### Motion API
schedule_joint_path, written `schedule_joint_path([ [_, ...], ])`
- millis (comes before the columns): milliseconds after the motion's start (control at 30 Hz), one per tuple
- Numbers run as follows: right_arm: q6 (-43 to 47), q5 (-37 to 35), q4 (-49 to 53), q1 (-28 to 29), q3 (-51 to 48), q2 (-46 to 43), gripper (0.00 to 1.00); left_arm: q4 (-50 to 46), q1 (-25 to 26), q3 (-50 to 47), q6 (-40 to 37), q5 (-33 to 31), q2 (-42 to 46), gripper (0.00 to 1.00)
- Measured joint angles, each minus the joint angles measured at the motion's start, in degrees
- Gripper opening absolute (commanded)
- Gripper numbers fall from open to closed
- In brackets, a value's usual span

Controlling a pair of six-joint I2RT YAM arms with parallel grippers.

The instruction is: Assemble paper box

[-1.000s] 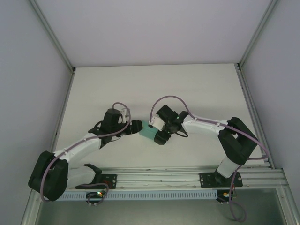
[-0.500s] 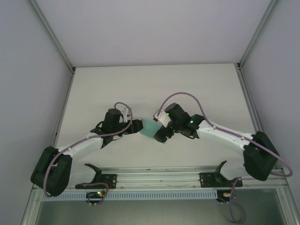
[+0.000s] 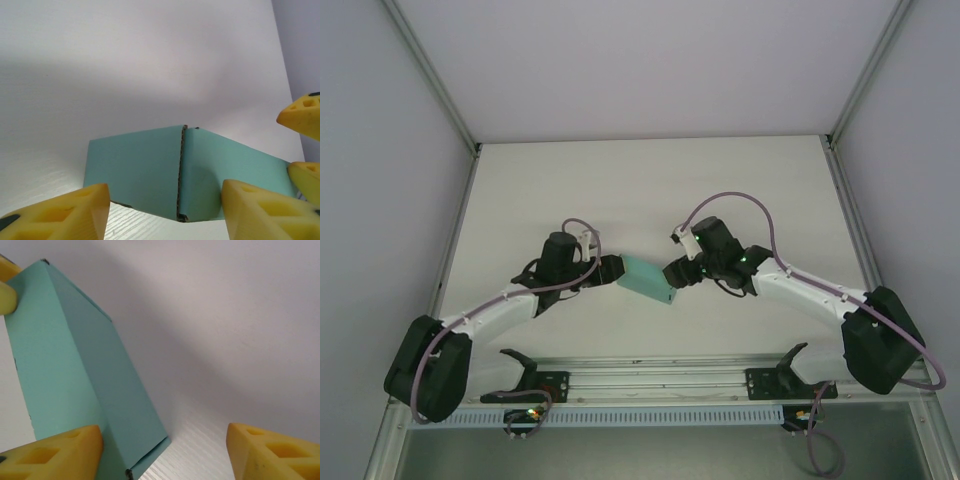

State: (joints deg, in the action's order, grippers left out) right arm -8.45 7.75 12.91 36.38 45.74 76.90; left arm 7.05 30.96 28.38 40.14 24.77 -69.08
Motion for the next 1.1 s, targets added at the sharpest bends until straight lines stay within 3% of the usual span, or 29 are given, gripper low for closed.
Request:
schedule_joint_path([
  [233, -2.3, 0.6, -3.8, 0.0, -2.1, -0.5, 0.65, -8.0, -0.3, 5.3, -2.7, -1.9, 1.3, 1.0],
  [367, -2.3, 0.6, -4.3, 0.0, -2.4, -0.7, 0.65, -8.6, -1.1, 8.8, -3.9, -2.0, 1.2, 1.0],
  [433, -2.3, 0.7, -4.4, 0.0, -2.4, -0.7, 0.65, -8.3, -1.3, 9.6, -4.2, -1.8, 0.4, 0.93],
  [733, -2.3, 0.5, -4.9, -0.1, -2.4, -0.5, 0.65, -3.9, -2.2, 8.3, -3.5, 2.2, -7.6, 0.38],
  [833, -2.3, 0.3, -4.9, -0.1, -2.5, -0.7, 0.65, -0.9, -2.2, 8.0, -3.0, 3.5, -8.5, 0.29],
  [1100, -2.7, -0.7, -3.5, -0.1, -5.4, -5.6, 0.65, 3.7, -2.4, 5.2, -2.4, 5.2, -7.8, 0.25],
])
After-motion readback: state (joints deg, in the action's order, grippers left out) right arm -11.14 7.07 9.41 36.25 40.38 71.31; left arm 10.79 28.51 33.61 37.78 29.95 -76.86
